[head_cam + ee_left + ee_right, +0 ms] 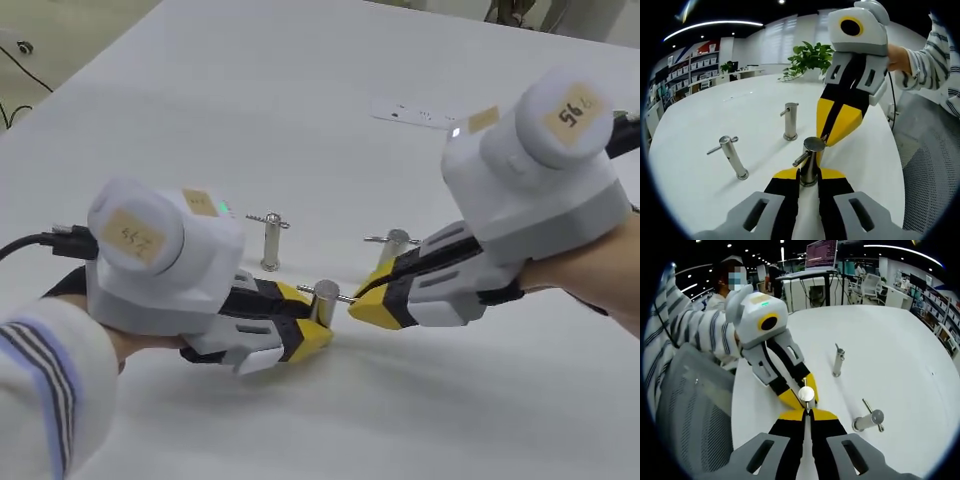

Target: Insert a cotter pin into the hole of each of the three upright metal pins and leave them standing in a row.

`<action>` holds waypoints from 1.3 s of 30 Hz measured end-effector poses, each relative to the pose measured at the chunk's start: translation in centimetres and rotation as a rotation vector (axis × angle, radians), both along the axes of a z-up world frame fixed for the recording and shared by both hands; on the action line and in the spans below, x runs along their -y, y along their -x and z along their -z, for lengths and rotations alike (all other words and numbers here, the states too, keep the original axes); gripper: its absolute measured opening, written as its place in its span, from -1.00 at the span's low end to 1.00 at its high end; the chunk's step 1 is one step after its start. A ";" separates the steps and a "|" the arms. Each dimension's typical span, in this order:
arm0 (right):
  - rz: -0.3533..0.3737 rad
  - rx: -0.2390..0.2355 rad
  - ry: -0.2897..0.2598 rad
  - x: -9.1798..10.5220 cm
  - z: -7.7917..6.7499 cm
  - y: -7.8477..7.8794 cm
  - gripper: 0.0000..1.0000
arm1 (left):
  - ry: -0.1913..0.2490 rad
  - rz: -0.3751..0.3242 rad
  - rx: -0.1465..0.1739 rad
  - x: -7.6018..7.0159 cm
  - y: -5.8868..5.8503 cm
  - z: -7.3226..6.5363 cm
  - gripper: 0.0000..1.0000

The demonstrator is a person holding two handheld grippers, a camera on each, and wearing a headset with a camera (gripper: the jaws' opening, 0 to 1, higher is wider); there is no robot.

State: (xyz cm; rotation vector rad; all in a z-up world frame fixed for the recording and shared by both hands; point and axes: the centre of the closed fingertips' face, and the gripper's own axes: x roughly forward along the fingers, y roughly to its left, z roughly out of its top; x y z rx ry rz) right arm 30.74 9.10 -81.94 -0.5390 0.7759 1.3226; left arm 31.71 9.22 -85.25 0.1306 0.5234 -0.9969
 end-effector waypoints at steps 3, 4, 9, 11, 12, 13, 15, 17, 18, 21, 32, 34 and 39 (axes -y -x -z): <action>-0.008 0.002 0.008 -0.3 0.0 0.0 -0.90 | 0.002 -0.002 0.000 0.0 0.0 0.0 -0.76; -0.007 0.000 0.009 -0.3 0.1 0.0 -0.90 | 0.002 -0.002 0.000 0.0 0.0 0.0 -0.76; -0.009 -0.002 0.012 -0.3 0.1 0.0 -0.90 | 0.012 -0.012 -0.003 0.0 0.1 0.1 -0.76; -0.011 0.000 0.016 -0.3 0.1 0.0 -0.90 | 0.018 -0.016 -0.004 0.0 0.1 0.1 -0.76; -0.013 0.002 0.018 -0.3 0.1 0.0 -0.90 | 0.023 -0.020 -0.007 0.0 0.1 0.1 -0.76; -0.014 0.002 0.018 -0.3 0.1 0.1 -0.89 | 0.027 -0.023 -0.008 0.0 0.1 0.1 -0.76; -0.018 0.002 0.017 -0.3 0.1 0.1 -0.82 | 0.037 -0.034 -0.014 0.0 0.2 0.1 -0.75; -0.019 0.012 0.022 -0.3 0.2 0.1 -0.73 | 0.039 -0.038 -0.007 0.0 0.2 0.1 -0.75; -0.024 0.016 0.024 -0.3 0.2 0.1 -0.73 | 0.039 -0.040 -0.004 0.0 0.2 0.1 -0.75; -0.025 0.016 0.020 -0.3 0.2 0.2 -0.71 | 0.050 -0.053 -0.013 0.0 0.2 0.2 -0.75; -0.024 0.027 0.003 -0.9 0.3 0.2 -0.62 | 0.017 -0.031 0.028 -0.2 0.8 0.5 -0.43; -0.028 0.026 -0.001 -1.1 0.3 0.3 -0.62 | 0.020 -0.033 0.039 -0.5 0.9 0.3 -0.29; -0.031 0.025 -0.010 -1.6 0.5 0.3 -0.63 | 0.064 -0.043 0.071 -0.8 1.1 -0.7 0.02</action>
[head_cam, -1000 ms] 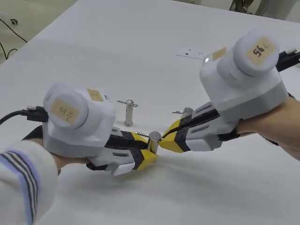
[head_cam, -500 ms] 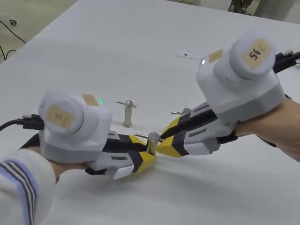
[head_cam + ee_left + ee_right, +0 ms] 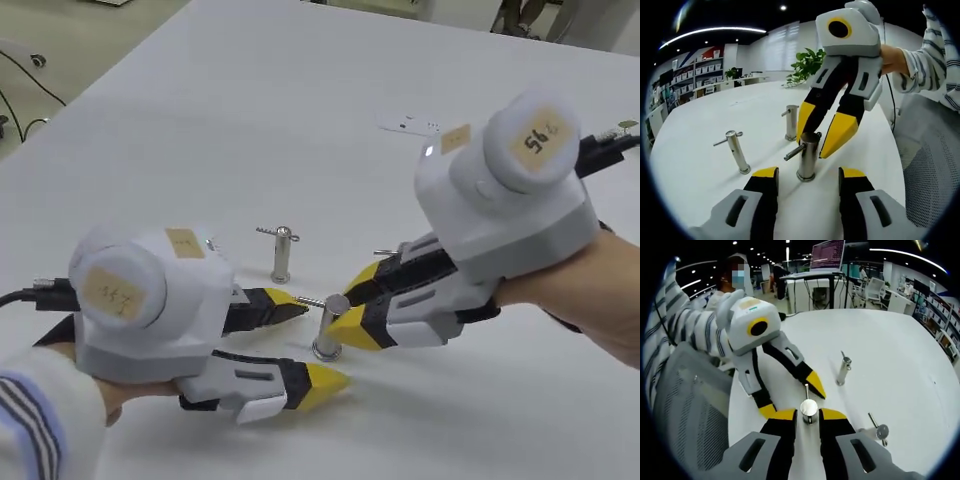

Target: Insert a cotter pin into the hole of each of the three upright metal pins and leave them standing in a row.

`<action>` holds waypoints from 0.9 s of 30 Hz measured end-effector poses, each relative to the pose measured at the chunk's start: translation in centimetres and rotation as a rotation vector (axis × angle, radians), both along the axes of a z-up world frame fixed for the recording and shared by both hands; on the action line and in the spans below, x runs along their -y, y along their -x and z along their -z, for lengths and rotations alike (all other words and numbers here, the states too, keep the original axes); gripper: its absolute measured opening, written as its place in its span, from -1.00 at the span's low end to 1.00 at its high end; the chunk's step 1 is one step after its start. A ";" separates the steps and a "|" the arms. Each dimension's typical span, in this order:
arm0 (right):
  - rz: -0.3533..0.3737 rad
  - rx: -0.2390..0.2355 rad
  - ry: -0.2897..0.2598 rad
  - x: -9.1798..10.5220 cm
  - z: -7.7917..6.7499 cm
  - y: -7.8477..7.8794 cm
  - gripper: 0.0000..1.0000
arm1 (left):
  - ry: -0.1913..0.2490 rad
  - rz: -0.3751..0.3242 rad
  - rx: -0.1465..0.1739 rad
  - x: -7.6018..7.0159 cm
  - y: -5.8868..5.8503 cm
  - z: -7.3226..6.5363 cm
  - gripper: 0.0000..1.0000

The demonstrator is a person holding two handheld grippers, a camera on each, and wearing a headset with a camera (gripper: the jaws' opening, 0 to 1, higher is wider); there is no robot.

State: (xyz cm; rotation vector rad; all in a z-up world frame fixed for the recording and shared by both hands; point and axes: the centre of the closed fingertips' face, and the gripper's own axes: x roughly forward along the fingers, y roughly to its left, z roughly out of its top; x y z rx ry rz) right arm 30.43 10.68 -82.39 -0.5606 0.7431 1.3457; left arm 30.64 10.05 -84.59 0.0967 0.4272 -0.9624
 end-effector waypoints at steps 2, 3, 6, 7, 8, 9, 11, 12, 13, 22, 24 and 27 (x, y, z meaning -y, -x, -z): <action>-0.003 0.001 0.000 -0.2 0.1 0.0 -0.63 | 0.012 -0.010 0.002 -0.2 0.1 -0.3 0.28; -0.004 0.003 0.000 -0.2 0.1 0.0 -0.63 | 0.016 -0.006 0.002 -0.3 0.2 -0.4 0.37; -0.009 0.004 -0.002 -0.4 0.1 0.0 -0.63 | 0.034 -0.015 0.001 -0.5 0.5 -0.6 0.52; -0.010 0.003 -0.002 -0.5 0.1 0.0 -0.63 | 0.054 -0.019 0.007 -0.5 0.5 -0.8 0.57; -0.009 0.002 -0.002 -0.6 0.2 -0.1 -0.63 | 0.072 -0.032 0.006 -0.6 0.5 -0.9 0.66; -0.007 0.002 -0.002 -0.6 0.2 -0.1 -0.64 | 0.091 -0.038 -0.007 -0.7 0.5 -1.0 0.73; -0.012 0.004 0.001 -0.6 0.3 -0.1 -0.64 | 0.105 -0.044 -0.004 -0.8 0.5 -1.3 0.87; -0.015 0.007 0.002 -0.6 0.3 -0.1 -0.64 | 0.109 -0.049 -0.001 -0.8 0.5 -1.5 0.89; -0.017 0.009 0.003 -0.6 0.3 -0.1 -0.65 | 0.116 -0.050 -0.003 -0.8 0.6 -1.6 0.91; -0.031 0.021 0.004 -0.5 0.5 -0.3 -0.69 | 0.194 -0.067 -0.032 -0.2 0.9 -2.9 0.99; -0.031 0.023 0.005 -0.5 0.5 -0.4 -0.70 | 0.208 -0.079 -0.043 -0.3 0.9 -2.9 0.99; -0.035 0.039 0.011 -0.5 0.5 -0.4 -0.72 | 0.186 -0.084 -0.045 -0.5 1.0 -2.5 0.99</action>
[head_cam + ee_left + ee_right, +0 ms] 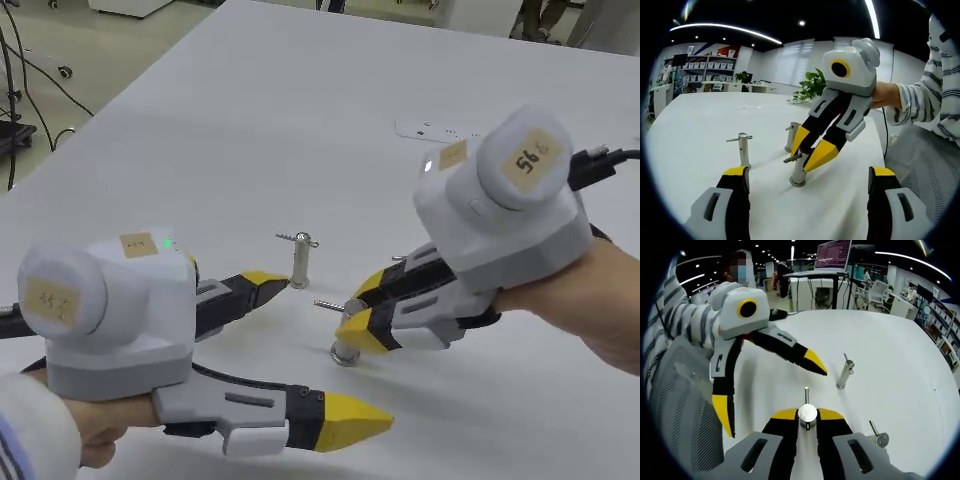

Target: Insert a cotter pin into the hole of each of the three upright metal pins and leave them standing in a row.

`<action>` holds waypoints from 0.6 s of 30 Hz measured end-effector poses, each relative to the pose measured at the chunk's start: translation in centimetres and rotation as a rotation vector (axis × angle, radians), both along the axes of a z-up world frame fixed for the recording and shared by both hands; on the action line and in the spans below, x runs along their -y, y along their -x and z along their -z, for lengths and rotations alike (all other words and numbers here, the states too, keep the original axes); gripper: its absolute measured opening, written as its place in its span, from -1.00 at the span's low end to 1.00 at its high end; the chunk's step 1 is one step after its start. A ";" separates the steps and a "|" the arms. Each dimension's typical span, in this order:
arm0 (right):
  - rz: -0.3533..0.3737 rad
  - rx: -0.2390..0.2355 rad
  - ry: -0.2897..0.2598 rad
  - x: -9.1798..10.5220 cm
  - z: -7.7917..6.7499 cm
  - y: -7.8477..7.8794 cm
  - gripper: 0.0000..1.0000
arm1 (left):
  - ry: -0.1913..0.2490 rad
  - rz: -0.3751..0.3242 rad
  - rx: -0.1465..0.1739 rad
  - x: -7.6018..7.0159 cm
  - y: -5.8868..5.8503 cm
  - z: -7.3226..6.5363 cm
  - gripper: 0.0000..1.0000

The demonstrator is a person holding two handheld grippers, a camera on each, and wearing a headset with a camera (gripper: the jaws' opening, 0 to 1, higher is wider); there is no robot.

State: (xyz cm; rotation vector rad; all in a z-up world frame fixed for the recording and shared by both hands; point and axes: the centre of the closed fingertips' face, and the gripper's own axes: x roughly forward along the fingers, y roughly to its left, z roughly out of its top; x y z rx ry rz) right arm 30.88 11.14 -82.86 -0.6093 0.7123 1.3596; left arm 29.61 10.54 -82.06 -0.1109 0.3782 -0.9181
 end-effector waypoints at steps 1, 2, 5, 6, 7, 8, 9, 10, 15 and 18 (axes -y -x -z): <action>0.001 0.000 0.001 0.0 0.0 0.0 -0.72 | 0.000 -0.001 -0.004 -0.1 0.1 0.0 0.99; 0.002 0.002 0.002 0.0 0.0 -0.1 -0.72 | -0.002 -0.004 -0.010 -0.1 0.1 0.1 0.99; -0.004 0.003 0.004 0.1 0.0 -0.1 -0.73 | -0.021 -0.015 -0.005 -0.3 0.1 0.3 0.99; -0.006 0.004 0.006 0.1 0.0 -0.1 -0.73 | -0.022 -0.020 -0.003 -0.4 0.0 0.3 0.99; -0.013 0.008 0.008 0.2 0.0 -0.1 -0.74 | -0.022 -0.020 0.003 -0.4 0.1 0.2 0.99; -0.015 0.009 0.010 0.2 0.0 -0.1 -0.74 | -0.021 -0.022 0.003 -0.4 0.1 0.1 0.99; -0.018 0.013 0.012 0.3 0.0 -0.1 -0.74 | -0.021 -0.026 0.003 -0.4 0.0 0.1 0.99; -0.019 0.015 0.013 0.4 0.0 -0.1 -0.74 | -0.021 -0.025 0.002 -0.3 0.0 0.0 0.99; -0.017 0.036 -0.007 1.3 -0.9 -0.3 -0.75 | -0.038 -0.021 0.003 -0.3 0.0 0.0 0.99; -0.016 0.037 -0.027 2.1 -1.7 -0.4 -0.75 | -0.035 -0.021 -0.005 -0.3 0.1 0.1 0.99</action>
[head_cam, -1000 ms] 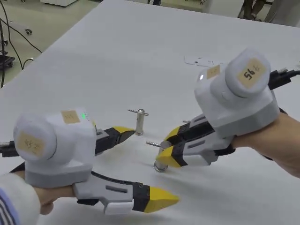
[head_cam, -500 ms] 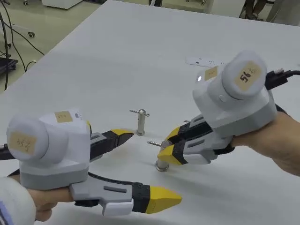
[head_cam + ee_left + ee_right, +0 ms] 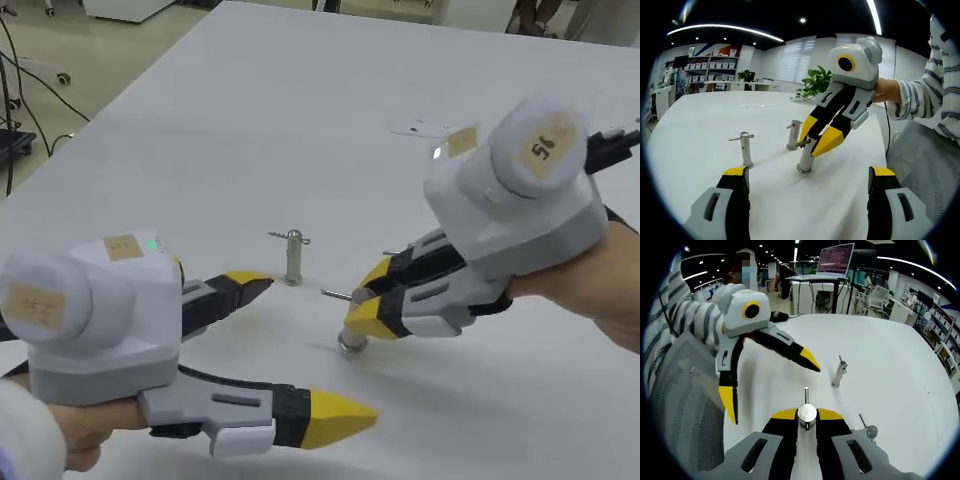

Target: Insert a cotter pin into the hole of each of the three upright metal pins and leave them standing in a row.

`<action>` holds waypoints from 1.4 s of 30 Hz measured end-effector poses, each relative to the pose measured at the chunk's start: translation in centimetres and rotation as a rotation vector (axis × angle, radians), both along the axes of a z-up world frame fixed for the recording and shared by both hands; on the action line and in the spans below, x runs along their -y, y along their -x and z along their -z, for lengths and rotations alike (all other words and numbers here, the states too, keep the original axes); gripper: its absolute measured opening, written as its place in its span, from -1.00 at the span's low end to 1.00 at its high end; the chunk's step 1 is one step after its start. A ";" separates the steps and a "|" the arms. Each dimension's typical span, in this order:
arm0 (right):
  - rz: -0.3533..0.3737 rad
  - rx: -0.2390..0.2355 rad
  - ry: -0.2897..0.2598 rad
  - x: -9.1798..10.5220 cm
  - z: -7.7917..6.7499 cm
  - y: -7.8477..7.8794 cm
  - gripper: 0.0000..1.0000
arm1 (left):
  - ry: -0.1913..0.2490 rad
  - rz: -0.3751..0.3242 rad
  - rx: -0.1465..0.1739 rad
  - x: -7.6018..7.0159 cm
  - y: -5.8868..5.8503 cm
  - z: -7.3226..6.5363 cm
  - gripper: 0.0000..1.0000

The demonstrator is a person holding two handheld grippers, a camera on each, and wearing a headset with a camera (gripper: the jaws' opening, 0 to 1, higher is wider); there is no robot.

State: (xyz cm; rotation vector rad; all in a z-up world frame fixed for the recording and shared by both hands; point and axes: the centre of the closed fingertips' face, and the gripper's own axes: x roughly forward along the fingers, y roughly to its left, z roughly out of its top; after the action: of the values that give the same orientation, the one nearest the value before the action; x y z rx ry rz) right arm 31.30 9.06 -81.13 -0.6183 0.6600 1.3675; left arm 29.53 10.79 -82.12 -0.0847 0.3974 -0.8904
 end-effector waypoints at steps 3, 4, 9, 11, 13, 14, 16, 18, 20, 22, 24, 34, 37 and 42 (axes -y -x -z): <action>0.000 0.001 -0.017 1.3 -0.7 -0.2 -0.75 | -0.006 0.002 -0.003 0.1 0.0 0.0 0.99; -0.001 0.010 -0.022 1.9 -0.9 -0.3 -0.75 | -0.006 0.002 -0.004 0.1 0.1 0.0 0.99; -0.025 0.054 -0.005 5.1 -1.1 -1.5 -0.75 | -0.013 0.001 -0.010 0.0 0.1 -0.2 0.99; -0.026 0.051 -0.004 6.3 -1.2 -1.8 -0.75 | -0.018 0.002 -0.013 0.0 0.2 -0.2 0.99; -0.027 0.051 -0.005 7.4 -1.3 -2.1 -0.75 | -0.021 0.004 -0.017 -0.1 0.3 -0.1 0.99; -0.024 0.047 -0.005 8.0 -1.2 -2.5 -0.75 | -0.023 0.005 -0.020 -0.1 0.3 0.0 0.99; -0.023 0.045 -0.002 9.0 -0.9 -2.9 -0.75 | -0.034 0.009 -0.028 -0.1 0.5 0.1 0.98; -0.025 0.051 0.001 9.8 -0.7 -3.3 -0.75 | -0.043 0.001 -0.046 -0.2 0.5 0.4 0.99; -0.023 0.062 0.009 10.6 -0.4 -3.8 -0.75 | -0.046 0.001 -0.044 -0.2 0.6 0.4 0.99; -0.022 0.081 0.015 11.1 -0.2 -4.3 -0.75 | -0.045 -0.004 -0.049 -0.2 0.7 0.4 0.99; -0.020 0.076 0.009 11.7 -0.1 -4.7 -0.75 | -0.053 -0.005 -0.054 -0.3 0.8 0.5 0.99; 0.013 0.052 0.000 13.5 1.0 -6.8 -0.75 | -0.087 -0.031 -0.035 -1.1 1.0 -0.6 0.99; 0.026 0.040 0.001 13.8 1.2 -7.0 -0.74 | -0.089 -0.041 -0.030 -1.3 1.0 -1.0 0.99; 0.036 0.040 0.007 14.2 1.6 -7.7 -0.74 | -0.111 -0.047 -0.032 -1.4 1.2 -0.9 0.99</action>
State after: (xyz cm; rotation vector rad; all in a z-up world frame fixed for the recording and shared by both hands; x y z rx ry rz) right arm 38.98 -5.18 -82.68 -0.6350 0.6405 1.3170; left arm 28.30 12.24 -81.21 -0.0066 0.4725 -0.8194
